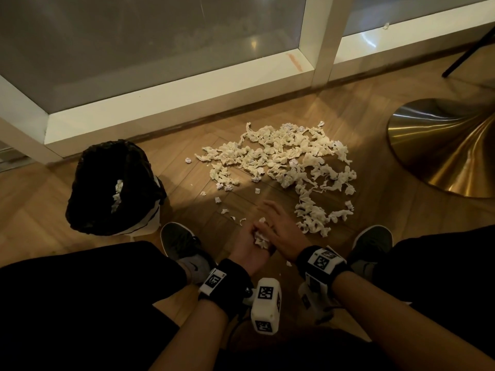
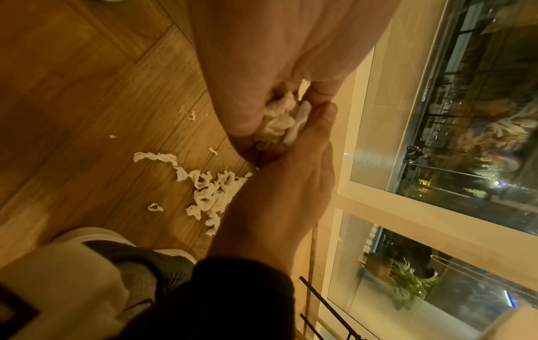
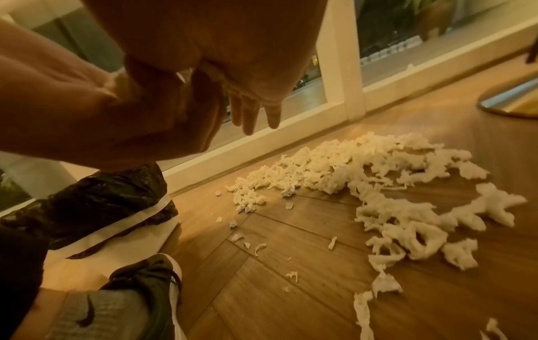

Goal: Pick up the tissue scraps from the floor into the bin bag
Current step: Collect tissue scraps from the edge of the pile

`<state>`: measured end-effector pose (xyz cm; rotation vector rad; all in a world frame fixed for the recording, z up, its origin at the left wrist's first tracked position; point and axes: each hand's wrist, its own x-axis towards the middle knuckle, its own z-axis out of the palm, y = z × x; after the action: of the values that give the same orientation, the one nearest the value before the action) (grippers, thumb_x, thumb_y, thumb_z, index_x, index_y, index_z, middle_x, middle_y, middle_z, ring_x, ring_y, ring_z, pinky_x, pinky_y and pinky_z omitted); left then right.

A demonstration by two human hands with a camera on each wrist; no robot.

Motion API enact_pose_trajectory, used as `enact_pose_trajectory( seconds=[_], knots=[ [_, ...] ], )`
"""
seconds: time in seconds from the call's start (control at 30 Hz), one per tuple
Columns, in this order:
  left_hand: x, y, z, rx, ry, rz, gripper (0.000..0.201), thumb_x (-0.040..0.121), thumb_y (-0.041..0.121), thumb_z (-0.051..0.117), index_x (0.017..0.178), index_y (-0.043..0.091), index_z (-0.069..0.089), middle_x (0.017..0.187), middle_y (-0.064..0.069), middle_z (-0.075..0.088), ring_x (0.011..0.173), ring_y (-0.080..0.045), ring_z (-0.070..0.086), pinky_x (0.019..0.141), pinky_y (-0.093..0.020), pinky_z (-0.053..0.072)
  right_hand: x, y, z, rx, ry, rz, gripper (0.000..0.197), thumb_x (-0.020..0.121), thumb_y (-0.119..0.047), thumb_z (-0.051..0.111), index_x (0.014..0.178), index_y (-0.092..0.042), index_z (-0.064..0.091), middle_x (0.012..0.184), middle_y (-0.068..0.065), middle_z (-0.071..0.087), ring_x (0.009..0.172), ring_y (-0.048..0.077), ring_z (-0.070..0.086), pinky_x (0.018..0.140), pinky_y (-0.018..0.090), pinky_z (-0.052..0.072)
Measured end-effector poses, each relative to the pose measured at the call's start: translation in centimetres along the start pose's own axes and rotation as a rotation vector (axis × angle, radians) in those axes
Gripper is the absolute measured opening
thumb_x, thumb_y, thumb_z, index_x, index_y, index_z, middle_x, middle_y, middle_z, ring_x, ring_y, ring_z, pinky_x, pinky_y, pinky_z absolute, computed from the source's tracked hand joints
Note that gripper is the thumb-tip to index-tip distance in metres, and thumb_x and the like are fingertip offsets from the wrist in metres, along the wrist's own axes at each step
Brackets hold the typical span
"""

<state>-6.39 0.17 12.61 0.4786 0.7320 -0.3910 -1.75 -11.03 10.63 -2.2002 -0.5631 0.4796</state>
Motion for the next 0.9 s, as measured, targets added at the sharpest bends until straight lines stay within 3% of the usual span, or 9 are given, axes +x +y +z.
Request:
enact_pose_trajectory(
  seconds=[0.13, 0.27, 0.4, 0.53, 0.6, 0.7, 0.77, 0.83, 0.9],
  knots=[
    [0.0, -0.2, 0.3, -0.005, 0.031, 0.041, 0.029, 0.083, 0.023, 0.052, 0.104, 0.005, 0.061, 0.101, -0.014, 0.066, 0.098, -0.024, 0.061, 0.094, -0.035, 0.044, 0.0, 0.1, 0.0, 0.042, -0.009, 0.053, 0.076, 0.080, -0.075, 0.029, 0.139, -0.028, 0.037, 0.151, -0.005, 0.023, 0.135, 0.018, 0.032, 0.106, 0.046, 0.038],
    [0.7, -0.3, 0.2, 0.032, 0.138, 0.089, 0.022, 0.096, 0.020, 0.044, 0.099, 0.007, 0.061, 0.093, -0.010, 0.064, 0.091, -0.022, 0.061, 0.082, -0.034, 0.049, -0.1, -0.3, 0.5, 0.066, -0.051, 0.034, 0.078, 0.081, -0.077, 0.027, 0.141, -0.027, 0.035, 0.151, -0.005, 0.025, 0.136, 0.014, 0.031, 0.110, 0.042, 0.033],
    [0.6, 0.3, -0.6, 0.018, 0.159, 0.126, 0.033, 0.095, 0.012, 0.041, 0.074, 0.008, 0.066, 0.068, -0.007, 0.064, 0.066, -0.016, 0.063, 0.062, -0.028, 0.052, -0.2, -1.0, 0.7, 0.001, -0.078, -0.021, 0.074, 0.084, -0.076, 0.025, 0.136, -0.026, 0.040, 0.140, -0.004, 0.040, 0.122, 0.013, 0.047, 0.100, 0.041, 0.043],
    [0.0, 1.7, -0.9, -0.019, 0.134, 0.128, 0.032, 0.080, -0.012, 0.056, 0.068, 0.016, 0.051, 0.064, 0.002, 0.053, 0.053, 0.000, 0.051, 0.053, -0.017, 0.040, -0.2, -1.9, -0.4, 0.216, -0.002, 0.016, 0.036, 0.087, -0.045, 0.058, 0.112, -0.020, 0.064, 0.103, -0.005, 0.062, 0.088, 0.009, 0.060, 0.081, 0.039, 0.053],
    [-0.1, 1.9, -1.1, 0.048, 0.198, 0.203, 0.022, 0.086, -0.003, 0.054, 0.073, 0.014, 0.049, 0.070, -0.001, 0.051, 0.060, -0.006, 0.050, 0.054, -0.015, 0.042, -0.2, -2.1, -0.9, 0.261, -0.013, 0.035, 0.020, 0.083, -0.030, 0.070, 0.100, -0.019, 0.071, 0.096, -0.005, 0.069, 0.088, 0.006, 0.063, 0.083, 0.038, 0.054],
    [0.3, 1.6, -1.4, 0.054, 0.316, 0.177, 0.013, 0.093, 0.012, 0.043, 0.085, 0.008, 0.052, 0.079, -0.007, 0.054, 0.071, -0.017, 0.053, 0.062, -0.026, 0.048, -0.2, -2.6, -1.1, 0.245, -0.034, 0.017, 0.010, 0.078, -0.019, 0.075, 0.087, -0.020, 0.073, 0.090, -0.005, 0.070, 0.084, 0.004, 0.065, 0.082, 0.035, 0.056],
    [0.2, 1.2, -1.0, 0.117, 0.300, 0.124, 0.009, 0.077, 0.010, 0.051, 0.084, 0.005, 0.054, 0.077, -0.009, 0.055, 0.069, -0.017, 0.052, 0.063, -0.024, 0.044, -0.2, -3.0, -1.1, 0.202, -0.037, -0.035, 0.008, 0.076, -0.017, 0.076, 0.084, -0.019, 0.074, 0.088, -0.004, 0.070, 0.081, 0.006, 0.065, 0.079, 0.034, 0.056],
    [0.0, 0.9, -0.5, 0.142, 0.221, 0.116, 0.013, 0.059, 0.011, 0.057, 0.070, 0.005, 0.058, 0.064, -0.009, 0.055, 0.057, -0.015, 0.053, 0.056, -0.022, 0.042, -0.1, -3.1, -1.1, 0.064, -0.061, -0.120, 0.006, 0.077, -0.015, 0.073, 0.083, -0.016, 0.074, 0.088, -0.001, 0.069, 0.080, 0.009, 0.063, 0.075, 0.034, 0.054],
    [-0.2, 0.6, -0.2, 0.141, 0.214, 0.103, 0.007, 0.068, 0.011, 0.057, 0.062, 0.009, 0.053, 0.049, -0.003, 0.050, 0.041, -0.011, 0.046, 0.043, -0.018, 0.036, 0.0, -3.0, -1.3, -0.090, -0.096, -0.163, 0.009, 0.080, -0.016, 0.068, 0.087, -0.013, 0.074, 0.089, 0.001, 0.067, 0.080, 0.013, 0.060, 0.075, 0.036, 0.052]
  ],
)
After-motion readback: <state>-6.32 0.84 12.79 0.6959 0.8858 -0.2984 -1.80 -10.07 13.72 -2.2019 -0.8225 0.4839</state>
